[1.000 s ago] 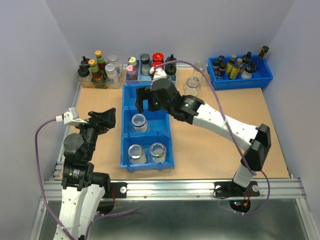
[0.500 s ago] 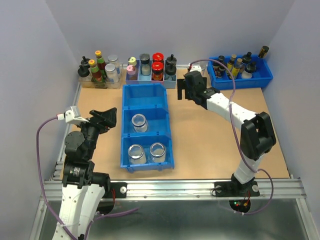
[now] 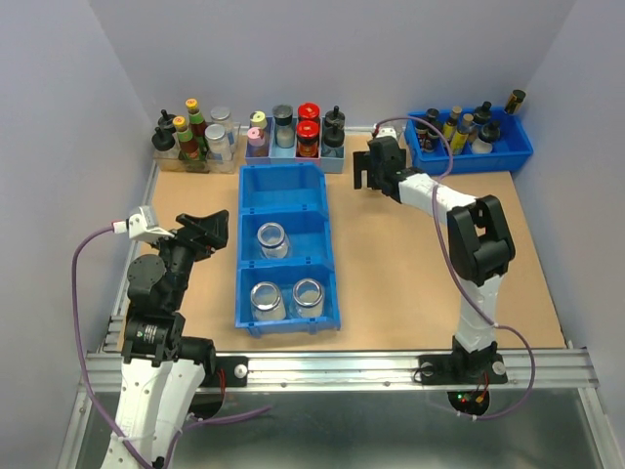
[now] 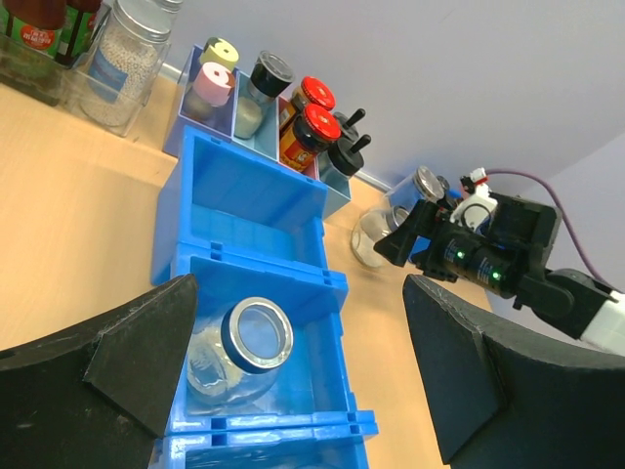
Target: Organize the condiment bottles
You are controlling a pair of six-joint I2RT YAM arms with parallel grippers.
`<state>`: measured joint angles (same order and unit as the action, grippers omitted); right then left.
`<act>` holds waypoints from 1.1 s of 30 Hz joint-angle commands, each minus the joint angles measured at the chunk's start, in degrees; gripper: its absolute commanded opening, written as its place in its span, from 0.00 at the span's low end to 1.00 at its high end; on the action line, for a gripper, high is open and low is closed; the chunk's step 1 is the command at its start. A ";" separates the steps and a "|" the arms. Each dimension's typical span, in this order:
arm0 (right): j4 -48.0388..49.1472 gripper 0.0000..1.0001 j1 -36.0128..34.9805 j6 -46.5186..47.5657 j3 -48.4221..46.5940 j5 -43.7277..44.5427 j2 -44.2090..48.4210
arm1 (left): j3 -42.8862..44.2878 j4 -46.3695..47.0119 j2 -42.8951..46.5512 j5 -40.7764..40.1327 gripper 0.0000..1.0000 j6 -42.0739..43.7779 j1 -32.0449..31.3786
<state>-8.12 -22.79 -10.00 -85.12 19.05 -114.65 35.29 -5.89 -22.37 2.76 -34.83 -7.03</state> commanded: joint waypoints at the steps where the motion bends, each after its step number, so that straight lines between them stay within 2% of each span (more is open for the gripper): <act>1: 4.87 1.00 1.25 1.12 -5.67 -0.50 -0.57 | 2.68 1.67 -0.13 0.22 0.97 1.17 0.00; 17: 5.83 0.99 3.62 0.33 -11.55 -4.37 -4.88 | 2.68 2.02 -1.10 0.49 0.97 1.17 0.00; 22: 5.75 0.90 3.63 -0.11 -12.70 -5.51 -5.94 | 2.68 2.29 -1.71 0.49 0.97 1.25 0.00; 24: 5.83 0.84 3.71 -0.02 -12.88 -5.69 -6.29 | 2.68 2.29 -1.80 0.66 0.97 1.43 0.00; 25: 5.83 0.76 3.71 0.07 -12.96 -5.60 -6.29 | 2.77 2.29 -1.89 0.58 0.97 1.43 0.00; 30: 5.92 0.48 3.71 1.03 -12.17 -4.90 -4.89 | 2.42 2.37 -1.54 0.57 0.97 1.43 0.00; 33: 5.92 0.26 3.71 2.70 -9.28 -6.30 -1.82 | 2.07 2.29 -1.10 0.66 0.97 1.25 0.00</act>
<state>-5.10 -19.46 -9.37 -94.52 14.26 -120.68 35.40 -5.87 -24.01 2.81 -34.52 -7.03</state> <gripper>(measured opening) 0.755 0.974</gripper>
